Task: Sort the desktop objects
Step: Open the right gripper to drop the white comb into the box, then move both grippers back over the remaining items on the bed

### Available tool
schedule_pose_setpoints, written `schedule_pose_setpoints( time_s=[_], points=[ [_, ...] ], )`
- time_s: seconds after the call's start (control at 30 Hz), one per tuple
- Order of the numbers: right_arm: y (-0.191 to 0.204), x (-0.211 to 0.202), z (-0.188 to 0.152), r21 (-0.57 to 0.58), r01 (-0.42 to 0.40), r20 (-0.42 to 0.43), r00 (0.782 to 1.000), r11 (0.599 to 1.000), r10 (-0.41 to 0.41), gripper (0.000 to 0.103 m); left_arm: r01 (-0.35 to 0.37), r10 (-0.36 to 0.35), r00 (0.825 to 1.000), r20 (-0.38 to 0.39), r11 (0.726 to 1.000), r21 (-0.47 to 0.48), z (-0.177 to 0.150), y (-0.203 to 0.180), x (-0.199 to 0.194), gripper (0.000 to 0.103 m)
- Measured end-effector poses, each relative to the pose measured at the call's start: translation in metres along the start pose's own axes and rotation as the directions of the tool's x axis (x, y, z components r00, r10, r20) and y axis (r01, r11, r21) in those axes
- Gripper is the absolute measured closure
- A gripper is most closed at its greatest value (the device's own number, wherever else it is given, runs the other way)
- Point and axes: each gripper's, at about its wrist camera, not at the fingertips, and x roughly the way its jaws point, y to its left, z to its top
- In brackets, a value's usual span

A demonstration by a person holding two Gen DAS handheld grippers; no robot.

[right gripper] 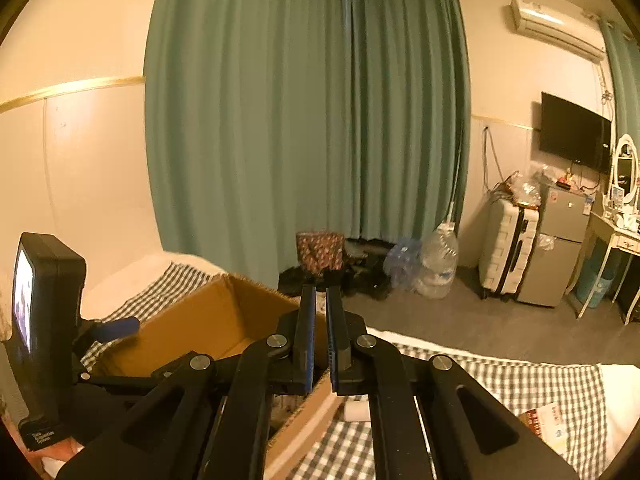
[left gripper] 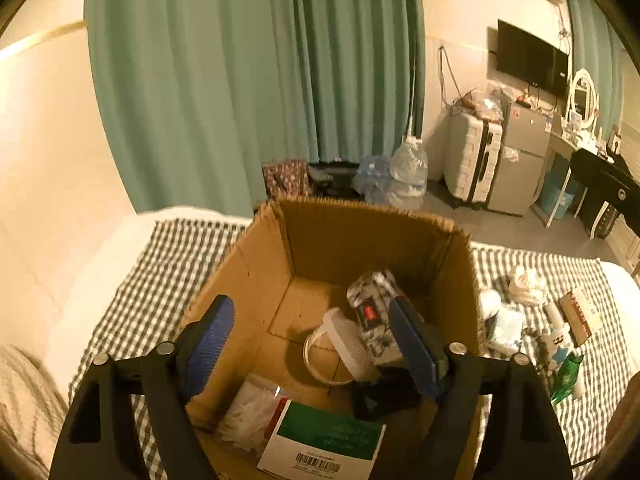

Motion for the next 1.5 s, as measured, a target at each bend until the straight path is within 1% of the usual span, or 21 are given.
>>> schedule_pose_setpoints(
  time_s=[0.17, 0.27, 0.33, 0.4, 0.57, 0.63, 0.73, 0.83, 0.87, 0.9, 0.97, 1.07, 1.13, 1.2, 1.27, 1.33, 1.4, 1.43, 1.5],
  points=[
    [-0.016, -0.026, 0.008, -0.004, 0.033, 0.032, 0.999, 0.999, -0.032, 0.098, 0.033, -0.031, 0.999, 0.041, 0.999, -0.037, 0.007, -0.005, -0.016, 0.019],
    [-0.027, -0.044, 0.013, -0.001, 0.059, 0.051, 0.997, 0.998, -0.059, 0.098, 0.047, -0.044, 0.996, 0.073, 0.998, -0.041, 0.012, -0.012, -0.027, 0.019],
    [-0.035, -0.054, 0.015, 0.004, 0.069, 0.057, 0.996, 0.998, -0.069, 0.097, 0.057, -0.053, 0.994, 0.1, 0.998, -0.039, 0.015, -0.018, -0.036, 0.019],
    [-0.042, -0.067, 0.017, 0.007, 0.085, 0.067, 0.994, 0.996, -0.085, 0.092, 0.064, -0.059, 0.991, 0.119, 0.997, -0.04, 0.017, -0.023, -0.044, 0.018],
    [-0.054, -0.096, 0.023, 0.0, 0.125, 0.09, 0.988, 0.992, -0.124, 0.09, 0.078, -0.07, 0.985, 0.159, 0.996, -0.046, 0.021, -0.032, -0.061, 0.015],
    [-0.059, -0.106, 0.025, 0.0, 0.138, 0.098, 0.986, 0.99, -0.138, 0.088, 0.082, -0.074, 0.984, 0.159, 0.995, -0.047, 0.024, -0.036, -0.066, 0.01],
    [-0.07, -0.125, 0.028, 0.017, 0.161, 0.115, 0.98, 0.987, -0.162, 0.081, 0.086, -0.073, 0.981, 0.179, 0.994, -0.064, 0.029, -0.042, -0.078, 0.0],
    [-0.081, -0.143, 0.032, 0.034, 0.187, 0.131, 0.973, 0.982, -0.19, 0.074, 0.116, -0.101, 0.971, 0.219, 0.991, -0.059, 0.032, -0.05, -0.094, 0.0],
    [-0.082, -0.146, 0.033, 0.035, 0.191, 0.132, 0.972, 0.981, -0.194, 0.07, 0.118, -0.102, 0.968, 0.231, 0.991, -0.056, 0.031, -0.054, -0.098, 0.0],
    [-0.085, -0.152, 0.033, 0.037, 0.196, 0.135, 0.971, 0.98, -0.2, 0.064, 0.119, -0.103, 0.965, 0.239, 0.991, -0.054, 0.03, -0.057, -0.101, 0.0],
    [-0.089, -0.159, 0.034, 0.033, 0.205, 0.14, 0.968, 0.978, -0.208, 0.057, 0.131, -0.115, 0.962, 0.248, 0.99, -0.048, 0.028, -0.064, -0.104, 0.0],
    [-0.096, -0.17, 0.032, 0.022, 0.234, 0.153, 0.96, 0.972, -0.235, 0.053, 0.155, -0.142, 0.955, 0.262, 0.987, -0.03, 0.026, -0.077, -0.106, 0.0],
    [-0.104, -0.176, 0.029, 0.027, 0.248, 0.155, 0.956, 0.968, -0.249, 0.048, 0.167, -0.157, 0.948, 0.278, 0.986, -0.014, 0.024, -0.086, -0.108, 0.0],
    [-0.113, -0.182, 0.024, 0.038, 0.262, 0.157, 0.951, 0.964, -0.265, 0.037, 0.173, -0.166, 0.941, 0.293, 0.985, 0.002, 0.022, -0.096, -0.111, 0.0],
    [-0.121, -0.185, 0.02, 0.046, 0.279, 0.157, 0.946, 0.959, -0.283, 0.027, 0.169, -0.168, 0.937, 0.307, 0.985, 0.023, 0.02, -0.107, -0.112, 0.0],
    [-0.13, -0.187, 0.015, 0.057, 0.292, 0.152, 0.942, 0.955, -0.298, 0.025, 0.152, -0.157, 0.938, 0.31, 0.988, 0.041, 0.018, -0.116, -0.11, 0.0],
    [-0.14, -0.189, 0.01, 0.075, 0.304, 0.145, 0.939, 0.95, -0.312, 0.019, 0.135, -0.146, 0.941, 0.305, 0.989, 0.057, 0.016, -0.126, -0.107, 0.0],
    [-0.145, -0.189, 0.008, 0.081, 0.308, 0.143, 0.938, 0.948, -0.316, 0.018, 0.128, -0.141, 0.942, 0.305, 0.99, 0.062, 0.014, -0.131, -0.104, 0.0],
    [-0.156, -0.192, 0.002, 0.095, 0.319, 0.139, 0.934, 0.943, -0.33, 0.015, 0.123, -0.139, 0.94, 0.312, 0.99, 0.068, 0.01, -0.139, -0.101, 0.0]
  ],
)
